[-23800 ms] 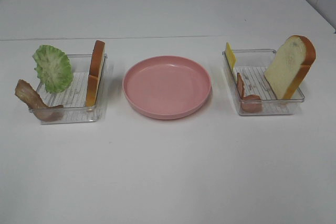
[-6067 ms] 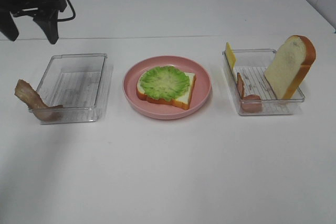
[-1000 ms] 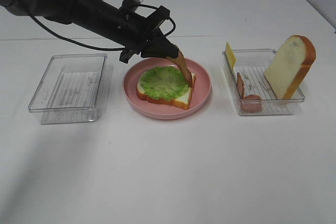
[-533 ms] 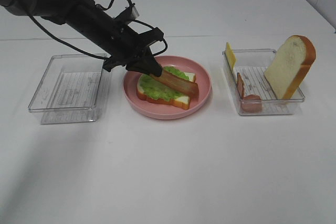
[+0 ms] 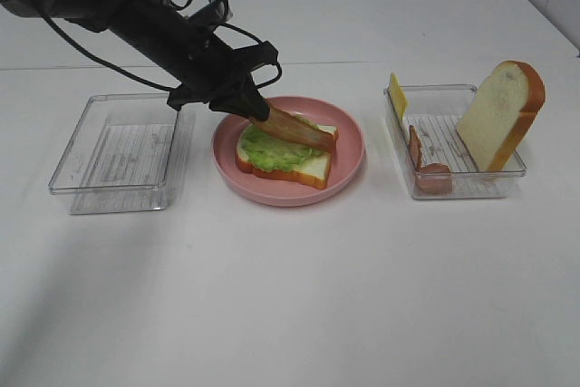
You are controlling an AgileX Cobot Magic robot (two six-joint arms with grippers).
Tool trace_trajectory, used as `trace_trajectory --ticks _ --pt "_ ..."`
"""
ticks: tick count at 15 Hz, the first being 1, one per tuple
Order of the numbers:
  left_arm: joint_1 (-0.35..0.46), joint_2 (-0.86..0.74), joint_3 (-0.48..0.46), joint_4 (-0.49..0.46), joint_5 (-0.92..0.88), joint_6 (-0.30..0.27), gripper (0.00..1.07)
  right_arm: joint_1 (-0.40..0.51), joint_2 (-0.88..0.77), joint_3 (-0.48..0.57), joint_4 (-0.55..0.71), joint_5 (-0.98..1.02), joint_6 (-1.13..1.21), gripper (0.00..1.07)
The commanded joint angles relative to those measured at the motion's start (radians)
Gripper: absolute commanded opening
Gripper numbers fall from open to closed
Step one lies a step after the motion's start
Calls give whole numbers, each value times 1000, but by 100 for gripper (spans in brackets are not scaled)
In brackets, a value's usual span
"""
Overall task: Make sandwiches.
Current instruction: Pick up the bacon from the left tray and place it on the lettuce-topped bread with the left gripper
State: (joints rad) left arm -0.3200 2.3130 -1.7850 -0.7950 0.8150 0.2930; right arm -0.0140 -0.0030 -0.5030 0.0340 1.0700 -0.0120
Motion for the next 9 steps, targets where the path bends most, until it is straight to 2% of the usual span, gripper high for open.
trace_trajectory --ticks 1,3,5,7,8,9 --pt "-1 -19 -4 50 -3 -72 0 -7 -7 2 4 -10 6 78" --pt "-1 -11 -4 72 31 -102 0 -7 -7 2 4 -10 6 78" --pt "-1 -13 -4 80 36 -105 0 -7 -7 2 4 -10 6 78" --pt "-1 -13 -4 84 36 -107 11 -7 -7 2 4 -10 6 78" --pt "-1 -13 -4 84 36 -107 11 -7 -7 2 4 -10 6 78" --pt "-1 -13 -4 86 34 -107 21 -7 -7 2 4 -10 6 78"
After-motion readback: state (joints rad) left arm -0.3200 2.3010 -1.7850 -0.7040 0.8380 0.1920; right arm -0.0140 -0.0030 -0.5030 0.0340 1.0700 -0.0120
